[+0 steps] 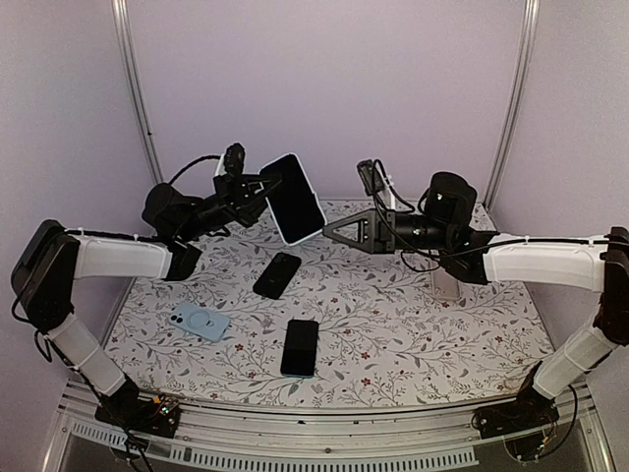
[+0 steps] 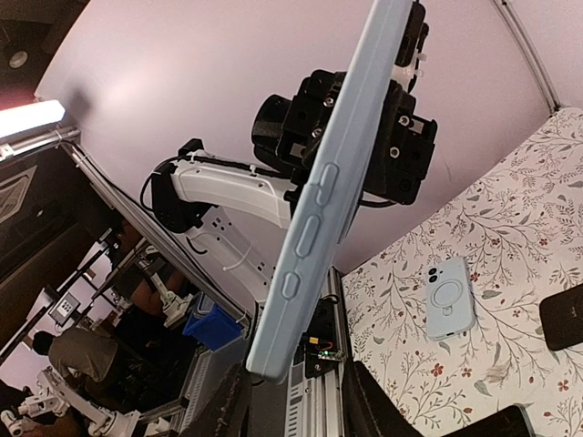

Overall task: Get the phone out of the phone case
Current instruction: Remove the corner of the phone case from the bottom left corner of the phone case.

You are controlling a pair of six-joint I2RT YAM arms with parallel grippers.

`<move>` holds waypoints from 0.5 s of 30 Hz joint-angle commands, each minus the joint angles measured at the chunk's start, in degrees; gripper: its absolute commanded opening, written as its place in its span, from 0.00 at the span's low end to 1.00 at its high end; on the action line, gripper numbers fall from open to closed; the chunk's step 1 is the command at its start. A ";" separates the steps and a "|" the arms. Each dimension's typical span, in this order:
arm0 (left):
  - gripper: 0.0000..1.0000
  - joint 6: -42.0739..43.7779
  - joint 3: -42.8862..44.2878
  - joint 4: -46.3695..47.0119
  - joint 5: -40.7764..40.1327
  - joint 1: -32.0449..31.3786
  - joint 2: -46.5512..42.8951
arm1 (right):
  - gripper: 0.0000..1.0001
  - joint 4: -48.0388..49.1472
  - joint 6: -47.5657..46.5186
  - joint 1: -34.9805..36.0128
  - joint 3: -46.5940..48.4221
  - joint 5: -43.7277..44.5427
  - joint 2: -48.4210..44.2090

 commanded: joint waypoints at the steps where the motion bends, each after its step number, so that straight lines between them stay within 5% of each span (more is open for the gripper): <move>1: 0.00 -6.08 1.42 12.37 1.40 0.44 -1.38 | 0.35 -1.43 0.53 -1.94 -2.91 1.97 0.59; 9: 0.00 -7.17 3.20 13.43 2.50 -0.93 -0.02 | 0.35 -1.96 0.32 -2.05 -3.79 3.80 1.72; 15: 0.00 -0.91 2.65 2.90 1.94 -0.88 -2.56 | 0.38 -1.94 -0.87 -2.09 -4.17 3.44 0.42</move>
